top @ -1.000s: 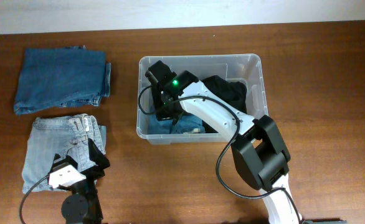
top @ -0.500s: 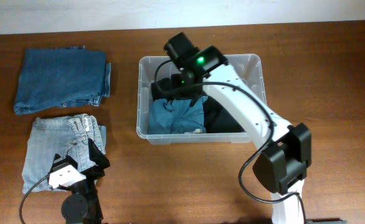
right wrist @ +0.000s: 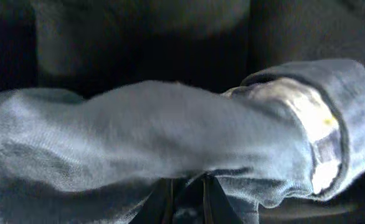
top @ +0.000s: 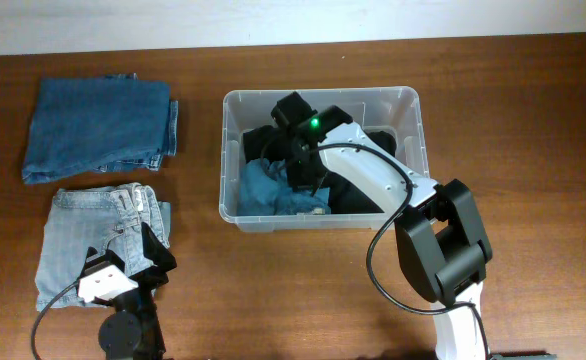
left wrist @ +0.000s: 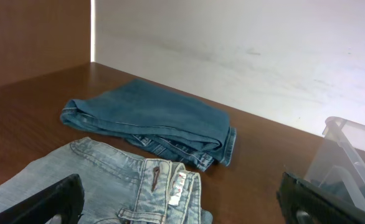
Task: Pack container
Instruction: 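Press and smooth the blue denim inside the bin with the right gripper, then withdraw the right gripper from the bin to the right side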
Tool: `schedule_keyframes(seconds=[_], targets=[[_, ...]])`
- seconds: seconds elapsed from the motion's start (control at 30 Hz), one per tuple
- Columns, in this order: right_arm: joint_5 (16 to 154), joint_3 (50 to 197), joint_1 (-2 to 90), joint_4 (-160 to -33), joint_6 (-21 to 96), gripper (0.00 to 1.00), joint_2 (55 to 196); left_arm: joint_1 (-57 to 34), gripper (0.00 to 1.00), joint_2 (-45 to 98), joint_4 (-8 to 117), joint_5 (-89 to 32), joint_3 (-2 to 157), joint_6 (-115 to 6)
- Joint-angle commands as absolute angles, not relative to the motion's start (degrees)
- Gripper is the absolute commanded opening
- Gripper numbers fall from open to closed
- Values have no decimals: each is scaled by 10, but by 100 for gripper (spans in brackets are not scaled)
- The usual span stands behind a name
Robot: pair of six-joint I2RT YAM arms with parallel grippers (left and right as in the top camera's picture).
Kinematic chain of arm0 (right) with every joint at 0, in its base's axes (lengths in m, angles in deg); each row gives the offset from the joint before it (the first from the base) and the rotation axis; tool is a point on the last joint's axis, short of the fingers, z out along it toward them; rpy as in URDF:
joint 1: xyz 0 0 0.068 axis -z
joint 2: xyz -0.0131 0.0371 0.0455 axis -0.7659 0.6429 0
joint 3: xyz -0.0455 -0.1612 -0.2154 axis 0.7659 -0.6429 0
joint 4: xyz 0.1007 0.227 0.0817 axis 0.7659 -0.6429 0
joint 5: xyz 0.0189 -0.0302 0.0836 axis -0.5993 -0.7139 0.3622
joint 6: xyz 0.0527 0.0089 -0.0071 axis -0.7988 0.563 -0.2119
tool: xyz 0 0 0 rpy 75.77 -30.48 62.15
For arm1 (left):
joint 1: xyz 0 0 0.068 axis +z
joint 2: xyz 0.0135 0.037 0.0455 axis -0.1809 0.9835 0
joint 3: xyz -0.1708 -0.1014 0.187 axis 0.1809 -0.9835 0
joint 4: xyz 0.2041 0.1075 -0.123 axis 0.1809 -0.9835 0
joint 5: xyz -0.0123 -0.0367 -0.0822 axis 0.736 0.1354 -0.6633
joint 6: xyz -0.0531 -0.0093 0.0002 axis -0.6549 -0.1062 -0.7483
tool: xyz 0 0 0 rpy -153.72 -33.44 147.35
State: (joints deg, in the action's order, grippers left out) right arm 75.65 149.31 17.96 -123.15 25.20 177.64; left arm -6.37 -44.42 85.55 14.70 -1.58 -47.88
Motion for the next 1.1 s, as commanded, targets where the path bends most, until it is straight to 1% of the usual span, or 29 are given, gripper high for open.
schedule_keyframes(seconds=[0.0,0.07,0.1,0.13,0.17,0.2,0.23,0.27,0.4,0.43,0.47,0.53,0.63,0.67,0.83,0.93,1.07], targets=[[759,1503,178,-1239,257,10,1770,-61,99,-448,853,153,-16,-480],[748,1534,180,-1256,262,10,1755,-61,99,-448,853,153,-16,-480],[742,1558,182,-1270,271,14,1744,-61,99,-448,853,153,-16,-480],[732,1589,183,-1291,278,20,1731,-61,99,-448,853,153,-16,-480],[715,1627,185,-1319,278,35,1718,-61,99,-448,853,153,-16,-480],[704,1654,186,-1340,277,57,1710,-61,99,-448,853,153,-16,-480],[694,1690,189,-1366,278,69,1699,-61,99,-448,853,153,-16,-480],[687,1719,193,-1389,277,72,1691,-61,99,-448,853,153,-16,-480],[658,1797,211,-1464,277,77,1673,-61,99,-448,853,153,-16,-480],[644,1820,221,-1493,277,92,1666,-61,99,-448,853,153,-16,-480],[637,1830,228,-1507,277,99,1662,-61,99,-448,853,153,-16,-480],[623,1849,248,-1545,277,99,1649,-61,99,-448,853,153,-16,-480],[605,1856,301,-1610,274,99,1617,-61,99,-448,853,153,-16,-480],[614,1853,324,-1610,292,98,1604,-61,99,-448,853,153,-16,-480],[635,1851,416,-1610,311,99,1543,-61,99,-448,853,153,-16,-480],[636,1850,489,-1610,358,99,1506,-61,99,-448,853,153,-16,-480],[634,1827,588,-1610,364,98,1469,-61,99,-448,853,153,-16,-480]])
